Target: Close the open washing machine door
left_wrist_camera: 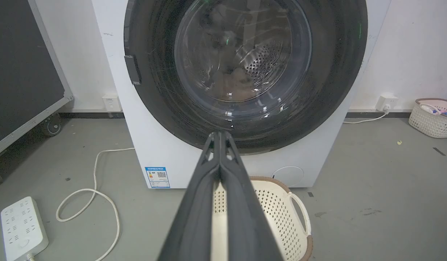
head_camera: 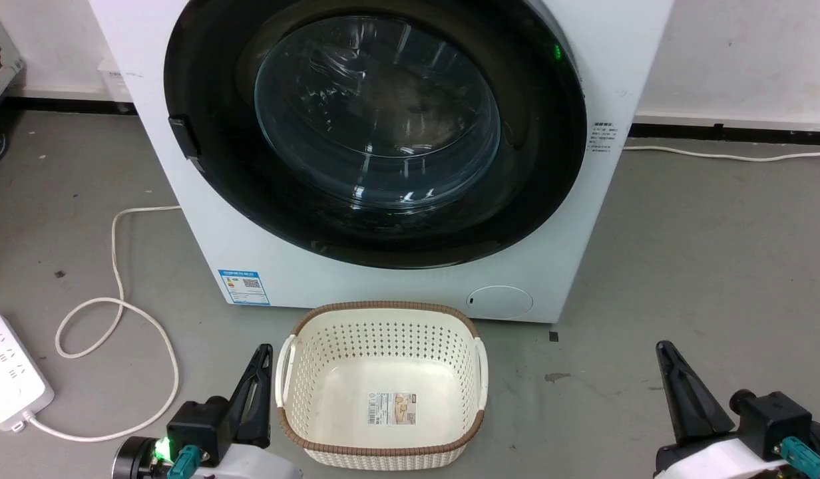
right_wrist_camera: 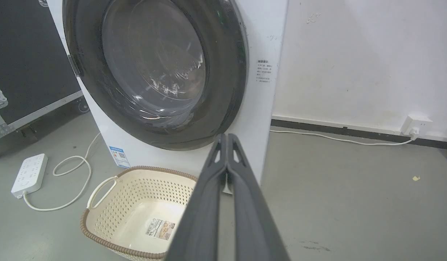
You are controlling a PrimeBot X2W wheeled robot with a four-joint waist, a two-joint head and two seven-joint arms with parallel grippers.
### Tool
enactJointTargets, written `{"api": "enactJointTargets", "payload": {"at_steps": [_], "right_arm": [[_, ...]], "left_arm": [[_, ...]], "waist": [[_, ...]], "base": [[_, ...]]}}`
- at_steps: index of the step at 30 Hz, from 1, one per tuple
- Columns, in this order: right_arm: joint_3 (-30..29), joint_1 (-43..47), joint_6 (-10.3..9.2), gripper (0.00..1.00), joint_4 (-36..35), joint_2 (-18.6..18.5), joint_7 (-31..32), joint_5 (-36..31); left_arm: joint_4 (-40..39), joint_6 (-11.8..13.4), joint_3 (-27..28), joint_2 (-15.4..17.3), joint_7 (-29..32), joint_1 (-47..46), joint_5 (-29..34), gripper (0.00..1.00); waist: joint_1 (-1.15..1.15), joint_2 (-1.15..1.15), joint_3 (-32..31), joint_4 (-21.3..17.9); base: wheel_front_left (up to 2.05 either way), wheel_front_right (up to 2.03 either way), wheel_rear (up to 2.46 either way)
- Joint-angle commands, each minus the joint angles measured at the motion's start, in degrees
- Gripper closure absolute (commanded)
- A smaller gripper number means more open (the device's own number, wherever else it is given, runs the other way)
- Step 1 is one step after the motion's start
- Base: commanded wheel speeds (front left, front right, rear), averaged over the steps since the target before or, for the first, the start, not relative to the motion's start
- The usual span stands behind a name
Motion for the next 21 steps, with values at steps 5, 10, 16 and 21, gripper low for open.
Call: {"api": "enactJointTargets", "payload": {"at_steps": [5, 10, 16, 21], "right_arm": [[0.21, -0.66, -0.02, 1.0, -0.66, 0.3, 0.79, -0.56], [0.34, -0.75, -0.02, 1.0, -0.89, 0.34, 1.38, -0.78], [0.48, -0.86, -0.02, 1.0, -1.16, 0.39, 2.09, -1.05], [0.61, -0.96, -0.02, 1.0, -1.39, 0.43, 2.67, -1.28]], "left_arm": [[-0.58, 0.55, 0.29, -0.03, 0.91, -0.46, 0.6, 1.0], [-0.83, 0.72, 0.47, -0.06, 1.49, -0.52, 0.82, 1.0], [-1.12, 0.92, 0.68, -0.1, 2.19, -0.6, 1.09, 1.0], [-1.37, 1.08, 0.86, -0.13, 2.78, -0.66, 1.32, 1.0]], "waist": [[0.0, 0.0, -0.01, -0.01], [0.0, 0.0, -0.02, -0.02], [0.0, 0.0, -0.03, -0.04], [0.0, 0.0, -0.04, -0.05]], "base": [[0.0, 0.0, 0.0], [0.0, 0.0, 0.0], [0.0, 0.0, 0.0], [0.0, 0.0, 0.0]]}}
